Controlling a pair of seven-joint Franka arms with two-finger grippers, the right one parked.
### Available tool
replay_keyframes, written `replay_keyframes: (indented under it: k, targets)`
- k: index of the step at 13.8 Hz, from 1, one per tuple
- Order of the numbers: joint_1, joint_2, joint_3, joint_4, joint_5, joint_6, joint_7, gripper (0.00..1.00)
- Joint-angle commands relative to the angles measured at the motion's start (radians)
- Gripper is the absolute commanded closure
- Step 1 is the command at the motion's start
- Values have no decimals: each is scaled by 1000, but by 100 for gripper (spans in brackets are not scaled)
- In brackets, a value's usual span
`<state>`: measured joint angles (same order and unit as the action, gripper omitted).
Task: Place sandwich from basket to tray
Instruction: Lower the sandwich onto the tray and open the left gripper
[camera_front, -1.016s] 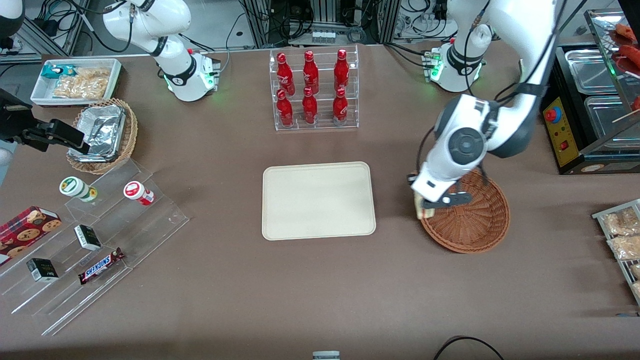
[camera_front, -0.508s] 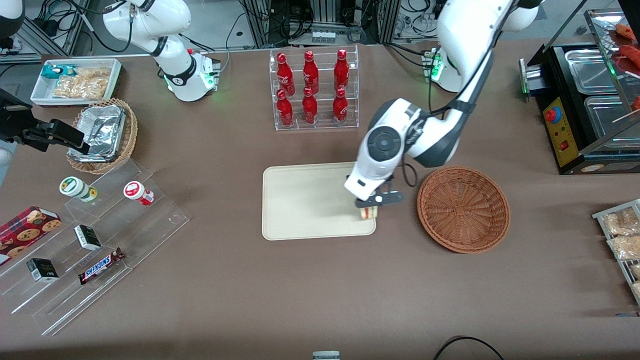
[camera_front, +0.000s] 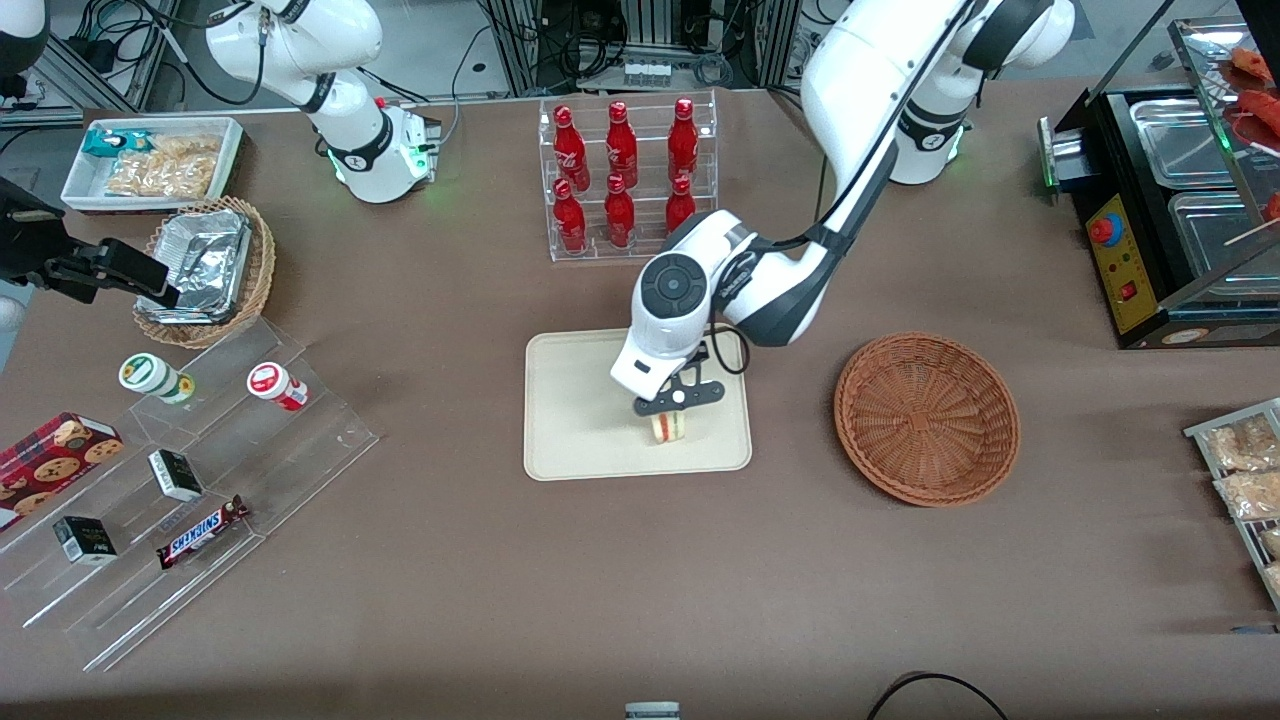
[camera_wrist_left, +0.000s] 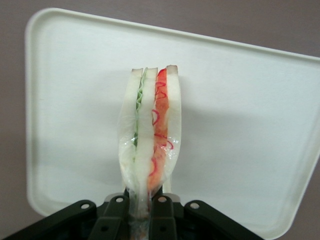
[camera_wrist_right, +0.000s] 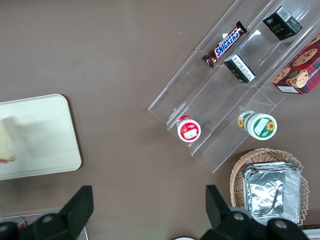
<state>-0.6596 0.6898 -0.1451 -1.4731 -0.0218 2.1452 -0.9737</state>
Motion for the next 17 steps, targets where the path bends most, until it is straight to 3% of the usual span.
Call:
replay_keyframes:
  k: [1,6,8,9,10,11,17]
  targets:
    - [-44,71,13,80,3,21,-57,92]
    - [-51,96,13,94,8,21,-42,90]
    - [-49,94,13,94,6,21,1,81]
    - [-48,93,13,96,6,21,15,69]
    - [-48,91,13,96,6,21,15,46]
    - [-48,91,13,94,5,19,12,0]
    - [-48,10,16,85,40,-4,12,0]
